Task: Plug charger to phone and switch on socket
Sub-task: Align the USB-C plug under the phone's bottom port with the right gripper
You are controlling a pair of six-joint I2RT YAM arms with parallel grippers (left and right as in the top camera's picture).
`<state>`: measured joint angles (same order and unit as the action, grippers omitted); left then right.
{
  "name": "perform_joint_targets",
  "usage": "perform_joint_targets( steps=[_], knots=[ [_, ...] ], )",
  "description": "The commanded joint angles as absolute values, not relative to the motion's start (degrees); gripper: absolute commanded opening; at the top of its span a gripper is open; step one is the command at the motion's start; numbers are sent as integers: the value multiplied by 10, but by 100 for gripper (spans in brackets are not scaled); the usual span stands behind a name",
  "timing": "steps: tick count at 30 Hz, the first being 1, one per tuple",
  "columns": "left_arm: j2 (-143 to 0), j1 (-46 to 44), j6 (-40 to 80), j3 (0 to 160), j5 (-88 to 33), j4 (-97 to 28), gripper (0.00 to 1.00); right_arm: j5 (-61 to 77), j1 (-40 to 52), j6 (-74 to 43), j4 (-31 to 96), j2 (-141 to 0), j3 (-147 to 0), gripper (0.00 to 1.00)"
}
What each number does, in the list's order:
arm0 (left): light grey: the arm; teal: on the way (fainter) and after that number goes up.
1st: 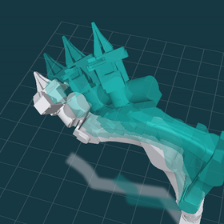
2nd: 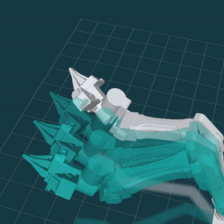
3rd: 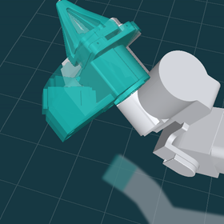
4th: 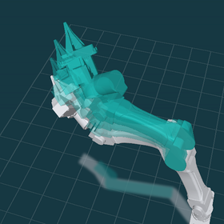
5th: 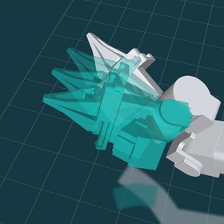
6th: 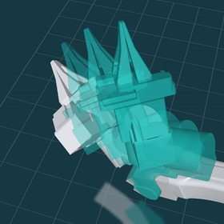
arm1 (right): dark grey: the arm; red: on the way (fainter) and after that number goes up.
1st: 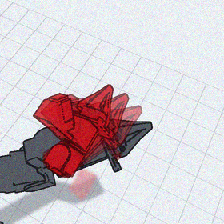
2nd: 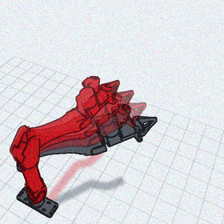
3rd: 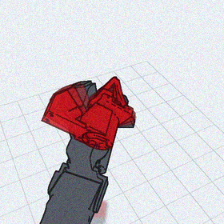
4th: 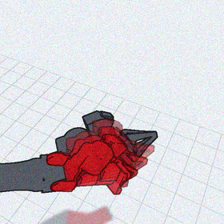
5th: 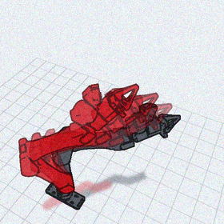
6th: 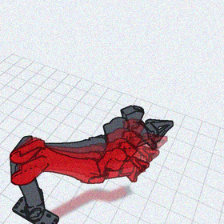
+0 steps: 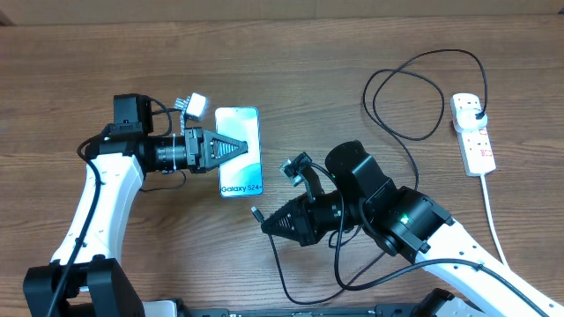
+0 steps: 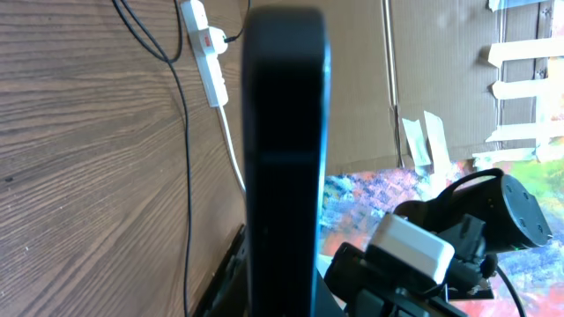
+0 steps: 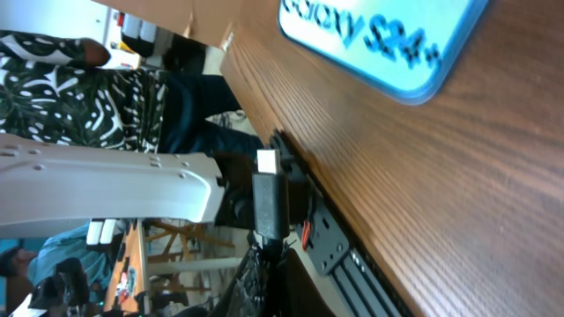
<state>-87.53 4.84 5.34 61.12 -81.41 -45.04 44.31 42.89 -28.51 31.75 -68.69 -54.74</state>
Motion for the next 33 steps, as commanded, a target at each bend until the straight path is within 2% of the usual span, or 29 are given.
perform_joint_targets(
  steps=[1,6,9,12,21,33],
  knots=[
    [-868,45,42,612,-834,-448,4,453,431,-285,332,-682,-548,4],
    [-868,45,113,612,-832,-443,4,451,437,-285,332,-682,-548,4],
    [-868,45,227,612,-778,-442,4,441,448,-285,297,-682,-548,4],
    [-868,44,289,612,-748,-441,4,383,457,-286,288,-682,-548,4],
    [-868,44,298,612,-747,-395,4,225,481,-319,283,-682,-548,4],
    [-868,17,309,612,-749,-320,4,206,487,-332,271,-683,-548,4]
  ],
)
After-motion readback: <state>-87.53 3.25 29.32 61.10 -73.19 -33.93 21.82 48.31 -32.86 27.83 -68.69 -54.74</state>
